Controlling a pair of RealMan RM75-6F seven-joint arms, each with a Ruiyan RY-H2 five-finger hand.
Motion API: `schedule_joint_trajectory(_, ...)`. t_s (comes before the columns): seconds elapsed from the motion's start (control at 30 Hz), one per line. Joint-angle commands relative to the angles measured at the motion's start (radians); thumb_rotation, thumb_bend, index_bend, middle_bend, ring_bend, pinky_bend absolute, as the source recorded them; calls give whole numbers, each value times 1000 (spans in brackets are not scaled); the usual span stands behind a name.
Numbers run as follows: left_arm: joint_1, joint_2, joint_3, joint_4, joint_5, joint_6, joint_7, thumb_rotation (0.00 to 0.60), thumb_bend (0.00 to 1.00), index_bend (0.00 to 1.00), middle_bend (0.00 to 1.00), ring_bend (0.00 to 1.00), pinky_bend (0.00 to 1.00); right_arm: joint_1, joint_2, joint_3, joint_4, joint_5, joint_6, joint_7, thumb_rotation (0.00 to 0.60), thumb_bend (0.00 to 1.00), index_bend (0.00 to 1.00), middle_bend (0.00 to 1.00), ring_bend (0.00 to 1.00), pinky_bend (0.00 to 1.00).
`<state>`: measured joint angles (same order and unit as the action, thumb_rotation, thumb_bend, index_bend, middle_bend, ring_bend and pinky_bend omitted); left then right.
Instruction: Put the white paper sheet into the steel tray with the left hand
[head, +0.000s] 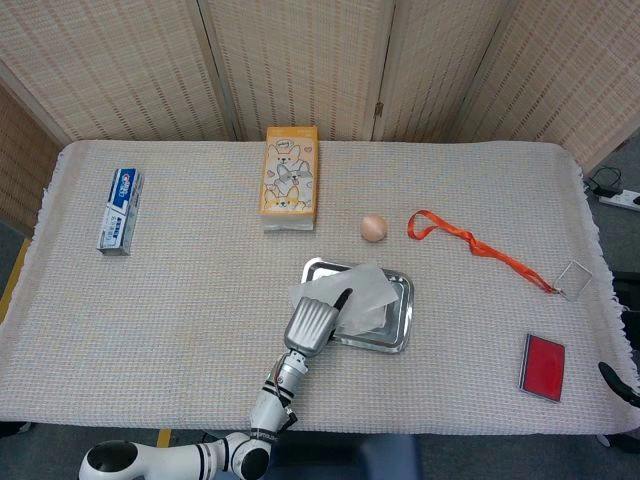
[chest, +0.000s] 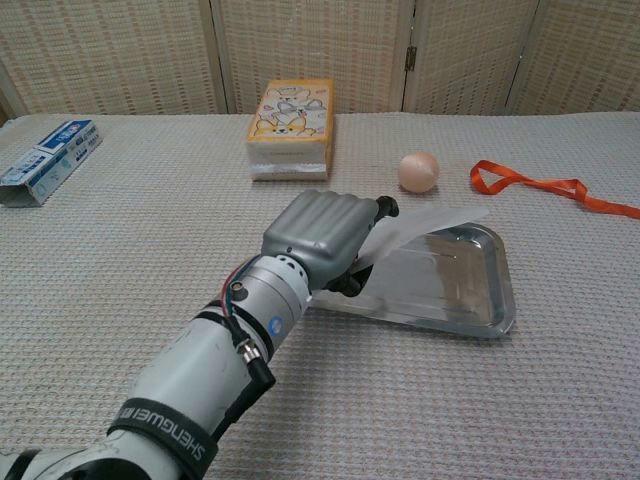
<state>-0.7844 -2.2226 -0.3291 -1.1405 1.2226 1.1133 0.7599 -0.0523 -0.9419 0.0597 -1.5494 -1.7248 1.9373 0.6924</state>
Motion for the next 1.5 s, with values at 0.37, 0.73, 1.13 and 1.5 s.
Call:
schedule_joint_trajectory(0.37,-21,0,13,4,-13,-12,-3,600,190,18,1000,1000,1000,-7,3,5,8,5,12,19,600,310,0,0,0,0)
schedule_joint_trajectory(0.73,-5,64,32,-97,-27,26,76,600,149,1,1000,1000,1000,-9,3,3,7,-7,14,14,600,309,0,0,0,0)
schedule_joint_trajectory(1.13,85,309,-25,-589,-484,-31,161,600,759,17,1000,1000,1000,-2,-4,-5,-2,-34,6,-14,600,310,0,0,0,0)
schedule_joint_trajectory(1.5,-77,425,-106,-664,-967,-90,194,600,849,0,1000,1000,1000,0,-3,-7,-4,-33,3,-17,600,310,0,0,0,0)
